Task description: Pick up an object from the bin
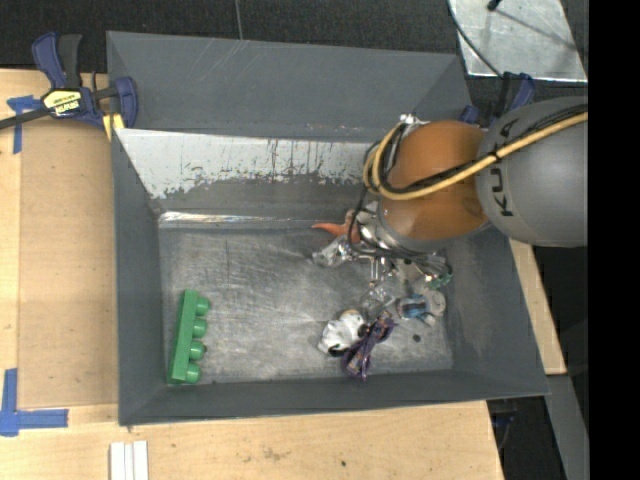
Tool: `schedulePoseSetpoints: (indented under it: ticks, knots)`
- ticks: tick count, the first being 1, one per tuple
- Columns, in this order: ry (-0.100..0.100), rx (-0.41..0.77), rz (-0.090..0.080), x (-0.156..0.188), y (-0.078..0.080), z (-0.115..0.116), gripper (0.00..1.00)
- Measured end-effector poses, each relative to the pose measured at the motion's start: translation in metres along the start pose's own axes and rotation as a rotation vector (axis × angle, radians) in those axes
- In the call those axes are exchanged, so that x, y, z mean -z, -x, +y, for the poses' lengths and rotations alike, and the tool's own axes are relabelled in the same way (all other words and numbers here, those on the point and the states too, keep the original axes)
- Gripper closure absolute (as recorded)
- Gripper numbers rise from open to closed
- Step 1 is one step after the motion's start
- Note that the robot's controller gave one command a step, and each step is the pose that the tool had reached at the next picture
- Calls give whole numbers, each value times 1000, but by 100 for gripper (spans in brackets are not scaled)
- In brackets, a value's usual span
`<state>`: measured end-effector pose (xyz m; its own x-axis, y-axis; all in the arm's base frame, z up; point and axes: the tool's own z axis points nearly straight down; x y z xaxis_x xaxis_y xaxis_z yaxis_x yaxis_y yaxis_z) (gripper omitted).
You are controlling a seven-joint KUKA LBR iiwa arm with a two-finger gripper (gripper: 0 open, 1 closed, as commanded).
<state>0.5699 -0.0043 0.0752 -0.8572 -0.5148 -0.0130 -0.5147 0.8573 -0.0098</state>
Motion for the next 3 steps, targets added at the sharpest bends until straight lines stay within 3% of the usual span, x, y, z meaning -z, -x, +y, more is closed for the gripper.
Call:
schedulePoseSetpoints:
  ticks: [1,2,3]
  knots:
    - [2,42,2,1,-2,9,0]
    - [11,270,7,9,-16,-2,0]
    - [9,422,12,15,-19,15,0]
